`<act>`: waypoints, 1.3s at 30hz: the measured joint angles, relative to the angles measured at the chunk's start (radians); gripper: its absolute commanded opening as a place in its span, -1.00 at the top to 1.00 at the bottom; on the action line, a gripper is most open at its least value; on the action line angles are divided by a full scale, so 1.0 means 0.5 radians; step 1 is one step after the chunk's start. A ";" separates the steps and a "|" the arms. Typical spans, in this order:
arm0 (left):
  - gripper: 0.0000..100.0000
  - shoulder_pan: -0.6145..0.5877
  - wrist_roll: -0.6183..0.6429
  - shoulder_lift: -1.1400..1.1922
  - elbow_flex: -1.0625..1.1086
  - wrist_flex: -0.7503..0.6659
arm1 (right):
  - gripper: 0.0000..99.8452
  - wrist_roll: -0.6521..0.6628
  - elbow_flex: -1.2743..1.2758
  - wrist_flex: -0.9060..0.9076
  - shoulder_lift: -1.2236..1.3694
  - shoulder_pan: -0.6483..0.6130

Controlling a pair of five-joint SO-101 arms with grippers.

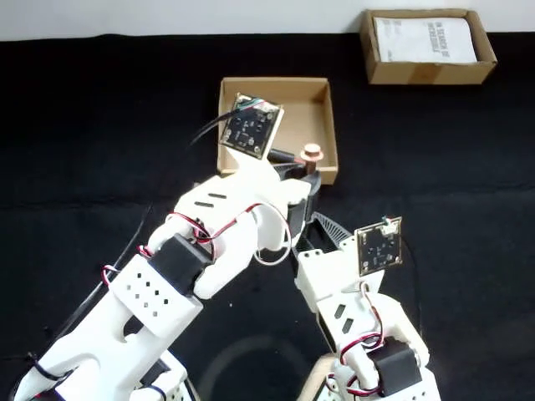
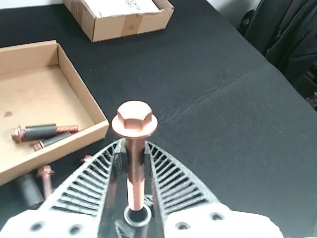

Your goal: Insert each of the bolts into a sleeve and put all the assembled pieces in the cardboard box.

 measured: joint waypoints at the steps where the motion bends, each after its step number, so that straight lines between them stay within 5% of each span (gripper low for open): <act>1: 0.98 0.000 0.000 0.000 0.000 0.000 | 0.98 0.000 0.000 0.000 0.000 0.000; 39: 0.98 0.120 -0.003 0.003 -0.086 0.325 | 0.98 0.018 0.009 0.000 0.000 0.000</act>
